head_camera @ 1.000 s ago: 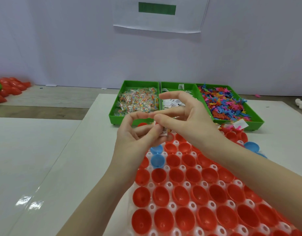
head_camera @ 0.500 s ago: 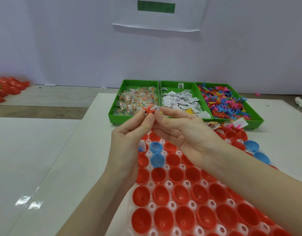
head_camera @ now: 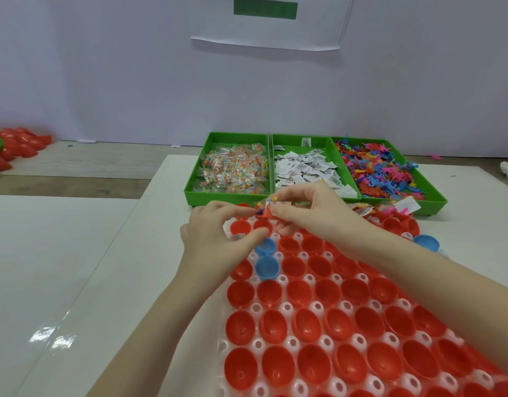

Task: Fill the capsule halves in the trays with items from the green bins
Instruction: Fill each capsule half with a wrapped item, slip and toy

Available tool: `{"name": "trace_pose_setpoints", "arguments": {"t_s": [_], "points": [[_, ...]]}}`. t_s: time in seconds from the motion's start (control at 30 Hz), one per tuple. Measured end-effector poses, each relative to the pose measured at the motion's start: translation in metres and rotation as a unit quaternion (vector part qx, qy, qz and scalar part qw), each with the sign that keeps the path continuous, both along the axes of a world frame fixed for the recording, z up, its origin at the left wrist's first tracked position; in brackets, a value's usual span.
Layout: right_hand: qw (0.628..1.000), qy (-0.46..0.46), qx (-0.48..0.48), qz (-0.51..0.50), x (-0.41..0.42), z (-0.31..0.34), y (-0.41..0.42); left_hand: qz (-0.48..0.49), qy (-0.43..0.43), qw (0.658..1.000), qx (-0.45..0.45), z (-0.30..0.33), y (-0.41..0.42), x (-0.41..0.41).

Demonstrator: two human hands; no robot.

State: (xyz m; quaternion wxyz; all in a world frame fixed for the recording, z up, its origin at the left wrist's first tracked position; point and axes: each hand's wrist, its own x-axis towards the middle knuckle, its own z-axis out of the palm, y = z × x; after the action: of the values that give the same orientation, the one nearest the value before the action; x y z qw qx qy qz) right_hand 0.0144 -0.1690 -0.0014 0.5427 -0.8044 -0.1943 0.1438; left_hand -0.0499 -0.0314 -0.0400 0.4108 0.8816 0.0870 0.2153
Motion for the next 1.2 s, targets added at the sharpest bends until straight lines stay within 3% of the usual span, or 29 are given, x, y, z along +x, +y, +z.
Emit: {"name": "trace_pose_setpoints", "arguments": {"t_s": [0.13,0.33,0.6,0.77,0.8,0.9,1.0,1.1,1.2], "points": [[0.986,-0.097,-0.125,0.044,0.001,-0.015,-0.003,-0.003,0.065,0.986,0.154,-0.008,-0.001,0.002],[0.939,-0.248,-0.217,0.101,0.000,-0.017,0.000,-0.006,0.049,0.984,0.173,-0.015,0.001,0.005],[0.867,-0.311,-0.344,0.182,0.002,-0.015,0.007,-0.014,0.044,0.981,0.188,-0.015,0.002,0.005],[0.829,-0.384,-0.373,0.162,-0.003,-0.016,0.014,-0.050,0.014,0.975,0.217,-0.014,0.002,0.003],[0.834,-0.391,-0.363,0.142,-0.004,-0.016,0.014,-0.062,0.000,0.972,0.228,-0.013,0.001,0.003],[0.894,-0.333,-0.282,0.099,-0.003,-0.012,0.011,-0.092,-0.041,0.950,0.295,-0.009,-0.001,-0.001],[0.919,-0.266,-0.252,0.143,0.003,-0.008,0.008,-0.094,-0.067,0.927,0.357,-0.004,-0.003,-0.005],[0.917,-0.244,-0.267,0.168,0.005,-0.004,0.007,-0.101,-0.097,0.902,0.409,-0.004,-0.003,-0.006],[0.882,-0.313,-0.318,0.152,0.002,-0.007,0.005,-0.091,-0.104,0.889,0.437,-0.005,0.000,-0.006]]}}
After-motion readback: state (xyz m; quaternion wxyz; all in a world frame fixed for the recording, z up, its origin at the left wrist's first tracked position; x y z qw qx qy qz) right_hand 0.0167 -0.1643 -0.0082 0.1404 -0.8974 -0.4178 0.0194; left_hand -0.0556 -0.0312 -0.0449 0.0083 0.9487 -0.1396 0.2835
